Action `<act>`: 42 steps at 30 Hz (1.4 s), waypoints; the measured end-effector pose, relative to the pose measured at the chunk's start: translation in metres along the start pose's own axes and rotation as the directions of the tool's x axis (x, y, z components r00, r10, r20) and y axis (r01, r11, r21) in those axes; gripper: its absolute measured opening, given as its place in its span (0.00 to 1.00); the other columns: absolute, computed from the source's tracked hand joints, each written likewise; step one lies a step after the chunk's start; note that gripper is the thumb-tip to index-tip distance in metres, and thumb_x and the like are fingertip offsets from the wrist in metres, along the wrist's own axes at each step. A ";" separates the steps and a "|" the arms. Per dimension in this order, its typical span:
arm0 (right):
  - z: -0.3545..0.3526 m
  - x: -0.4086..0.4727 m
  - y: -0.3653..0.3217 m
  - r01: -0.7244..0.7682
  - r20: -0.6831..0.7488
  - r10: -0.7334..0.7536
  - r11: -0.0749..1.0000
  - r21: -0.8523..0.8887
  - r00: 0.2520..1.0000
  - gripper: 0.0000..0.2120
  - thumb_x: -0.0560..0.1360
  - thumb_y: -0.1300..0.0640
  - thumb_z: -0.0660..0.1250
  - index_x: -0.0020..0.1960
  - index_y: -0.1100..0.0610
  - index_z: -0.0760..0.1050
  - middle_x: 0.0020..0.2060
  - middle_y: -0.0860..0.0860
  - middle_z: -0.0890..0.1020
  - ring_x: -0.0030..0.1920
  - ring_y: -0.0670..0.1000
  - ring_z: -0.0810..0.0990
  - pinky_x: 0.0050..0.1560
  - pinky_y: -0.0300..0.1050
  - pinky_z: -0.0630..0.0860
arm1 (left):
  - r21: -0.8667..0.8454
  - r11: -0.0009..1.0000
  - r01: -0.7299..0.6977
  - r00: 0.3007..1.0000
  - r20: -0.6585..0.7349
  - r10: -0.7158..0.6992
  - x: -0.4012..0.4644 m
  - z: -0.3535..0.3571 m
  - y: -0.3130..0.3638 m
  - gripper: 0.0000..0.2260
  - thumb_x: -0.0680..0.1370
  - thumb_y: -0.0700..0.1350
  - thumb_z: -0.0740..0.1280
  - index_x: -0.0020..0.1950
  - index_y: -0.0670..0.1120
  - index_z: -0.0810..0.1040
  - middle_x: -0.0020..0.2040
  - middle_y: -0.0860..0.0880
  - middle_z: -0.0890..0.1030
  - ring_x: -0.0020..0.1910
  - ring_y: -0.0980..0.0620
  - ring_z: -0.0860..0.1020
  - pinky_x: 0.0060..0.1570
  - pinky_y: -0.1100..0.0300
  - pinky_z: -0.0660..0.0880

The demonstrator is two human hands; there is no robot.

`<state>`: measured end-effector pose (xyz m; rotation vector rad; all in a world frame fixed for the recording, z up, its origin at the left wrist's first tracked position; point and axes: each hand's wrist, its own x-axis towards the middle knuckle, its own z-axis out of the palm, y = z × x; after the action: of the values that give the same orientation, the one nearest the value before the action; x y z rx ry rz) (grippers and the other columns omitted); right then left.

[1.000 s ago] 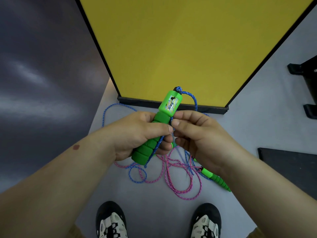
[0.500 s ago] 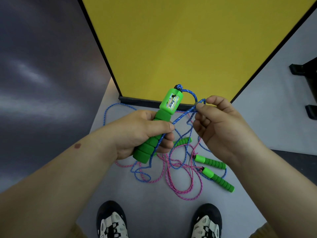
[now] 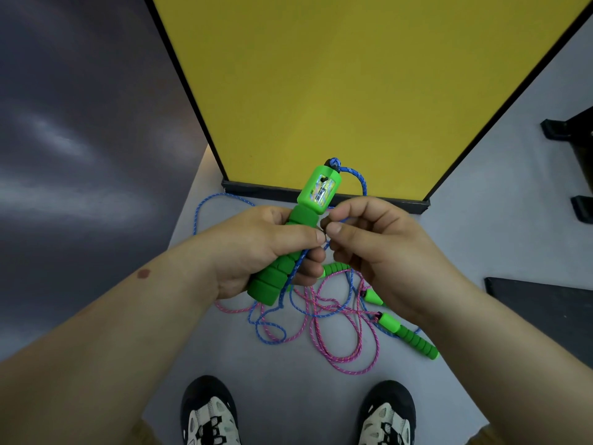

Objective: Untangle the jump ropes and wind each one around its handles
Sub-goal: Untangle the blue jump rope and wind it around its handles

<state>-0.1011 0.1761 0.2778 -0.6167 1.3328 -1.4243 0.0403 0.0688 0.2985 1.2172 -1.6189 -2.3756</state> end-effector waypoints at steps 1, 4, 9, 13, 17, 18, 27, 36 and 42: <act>-0.001 0.001 -0.001 0.003 -0.027 -0.002 1.000 0.019 1.000 0.08 0.76 0.68 0.69 0.46 0.56 0.80 0.39 0.52 0.83 0.37 0.48 0.79 0.38 0.40 0.76 | 0.000 1.000 0.003 1.000 0.001 -0.003 0.000 -0.001 0.000 0.02 0.80 0.38 0.68 0.49 0.40 0.79 0.36 0.45 0.82 0.33 0.50 0.82 0.37 0.56 0.82; -0.008 0.006 -0.005 0.015 -0.150 0.000 0.995 0.100 0.989 0.07 0.76 0.68 0.68 0.46 0.57 0.79 0.36 0.51 0.82 0.35 0.48 0.78 0.38 0.39 0.77 | -0.005 1.000 0.009 1.000 -0.002 -0.009 0.001 -0.002 0.000 0.02 0.80 0.38 0.68 0.48 0.40 0.78 0.36 0.45 0.82 0.34 0.50 0.82 0.37 0.56 0.82; -0.019 0.012 -0.011 0.065 -0.343 0.006 0.979 0.193 0.939 0.07 0.77 0.68 0.68 0.46 0.57 0.79 0.41 0.57 0.80 0.33 0.48 0.78 0.39 0.41 0.77 | 0.013 1.000 0.004 1.000 0.002 -0.004 0.000 -0.002 -0.001 0.02 0.80 0.38 0.67 0.49 0.39 0.78 0.37 0.44 0.82 0.33 0.50 0.82 0.38 0.55 0.83; -0.017 0.011 -0.008 0.035 -0.304 0.030 0.978 0.205 0.952 0.05 0.78 0.66 0.68 0.49 0.57 0.79 0.38 0.53 0.80 0.35 0.48 0.79 0.39 0.42 0.78 | 0.018 1.000 0.001 1.000 0.006 -0.001 -0.001 -0.001 0.000 0.02 0.80 0.37 0.67 0.49 0.38 0.77 0.36 0.44 0.81 0.33 0.50 0.81 0.38 0.55 0.83; -0.006 0.005 -0.005 -0.017 -0.155 0.049 0.979 0.205 0.987 0.06 0.78 0.65 0.67 0.51 0.57 0.80 0.37 0.51 0.81 0.35 0.48 0.79 0.37 0.39 0.78 | 0.018 1.000 -0.001 1.000 -0.009 0.001 -0.001 0.000 0.000 0.02 0.80 0.37 0.67 0.48 0.39 0.77 0.35 0.45 0.82 0.32 0.50 0.81 0.37 0.55 0.83; -0.004 0.003 -0.004 -0.027 -0.118 0.053 0.978 0.209 0.992 0.06 0.77 0.65 0.67 0.51 0.57 0.80 0.38 0.52 0.81 0.35 0.48 0.79 0.37 0.39 0.78 | 0.018 1.000 -0.002 1.000 -0.010 0.002 -0.001 0.000 0.000 0.02 0.80 0.37 0.67 0.47 0.39 0.78 0.35 0.45 0.82 0.32 0.50 0.81 0.37 0.56 0.83; 0.004 -0.001 0.000 -0.013 -0.035 0.015 0.999 0.035 0.999 0.08 0.75 0.68 0.70 0.45 0.56 0.81 0.36 0.50 0.82 0.34 0.46 0.78 0.36 0.39 0.74 | 0.003 1.000 0.011 1.000 -0.002 -0.011 0.000 0.000 0.000 0.01 0.79 0.37 0.67 0.49 0.40 0.79 0.35 0.45 0.82 0.32 0.50 0.81 0.37 0.55 0.82; -0.020 0.011 -0.015 0.079 -0.370 0.000 0.976 0.200 0.929 0.07 0.75 0.67 0.71 0.45 0.55 0.80 0.38 0.53 0.81 0.33 0.48 0.78 0.38 0.41 0.76 | 0.020 1.000 -0.004 1.000 0.000 0.004 0.000 -0.002 0.001 0.02 0.80 0.37 0.67 0.49 0.39 0.77 0.35 0.45 0.81 0.32 0.50 0.81 0.38 0.55 0.83; -0.016 0.010 -0.011 0.056 -0.305 0.003 0.982 0.183 0.952 0.06 0.76 0.66 0.70 0.49 0.56 0.79 0.36 0.52 0.79 0.33 0.49 0.77 0.37 0.41 0.76 | 0.034 0.999 -0.012 1.000 -0.008 0.012 -0.001 0.001 0.001 0.02 0.80 0.36 0.67 0.47 0.39 0.77 0.34 0.45 0.81 0.31 0.50 0.81 0.38 0.55 0.83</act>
<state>-0.1225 0.1720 0.2815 -0.2970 1.4066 -1.6961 0.0400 0.0690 0.3000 1.2168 -1.6660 -2.3426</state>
